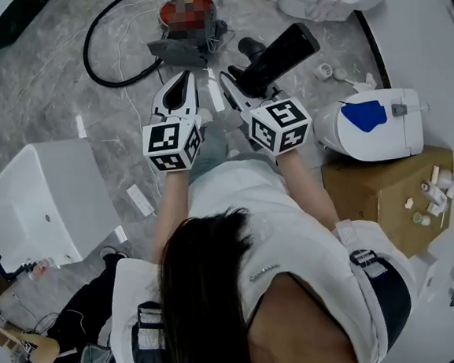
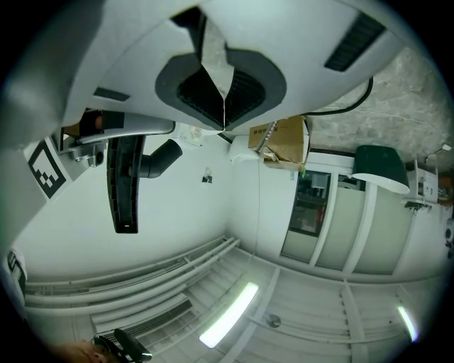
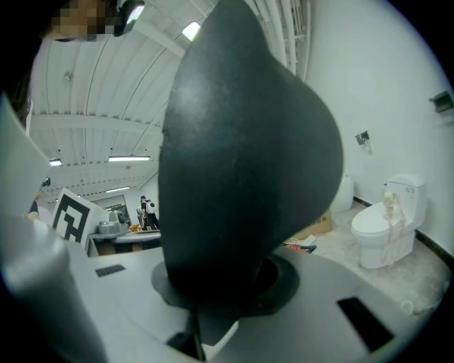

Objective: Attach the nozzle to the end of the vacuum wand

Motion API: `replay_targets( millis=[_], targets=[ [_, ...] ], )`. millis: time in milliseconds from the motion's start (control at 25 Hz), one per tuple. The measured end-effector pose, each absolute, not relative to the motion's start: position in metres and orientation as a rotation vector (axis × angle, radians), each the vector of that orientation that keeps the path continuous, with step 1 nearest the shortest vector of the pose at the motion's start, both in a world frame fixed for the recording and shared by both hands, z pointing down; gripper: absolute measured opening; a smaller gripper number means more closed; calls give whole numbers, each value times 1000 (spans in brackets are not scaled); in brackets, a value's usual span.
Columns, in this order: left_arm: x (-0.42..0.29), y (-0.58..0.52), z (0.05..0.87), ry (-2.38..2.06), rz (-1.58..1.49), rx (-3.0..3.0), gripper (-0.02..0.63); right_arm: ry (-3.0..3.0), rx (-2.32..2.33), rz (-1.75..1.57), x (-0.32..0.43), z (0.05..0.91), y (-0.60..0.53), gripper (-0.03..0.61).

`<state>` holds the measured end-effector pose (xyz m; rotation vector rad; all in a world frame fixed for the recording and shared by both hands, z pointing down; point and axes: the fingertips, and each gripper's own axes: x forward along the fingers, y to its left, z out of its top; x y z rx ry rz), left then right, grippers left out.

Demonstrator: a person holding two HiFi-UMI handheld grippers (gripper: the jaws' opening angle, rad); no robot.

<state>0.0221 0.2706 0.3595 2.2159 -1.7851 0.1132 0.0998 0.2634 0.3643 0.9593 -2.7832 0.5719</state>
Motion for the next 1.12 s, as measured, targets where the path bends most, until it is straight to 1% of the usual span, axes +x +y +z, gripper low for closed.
replay_targets(
  millis=[120,480,1120],
  targets=[
    [20,258,358,-1784,113,2226,5,-2756,967,537,98,369,253,92],
    [1,213,373,-1766,173,2232,5,-2701,968,572,81,383,210,92],
    [-41,140,388,-1672,207,2248,5,-2665,971,612,26,391,145,92]
  ],
)
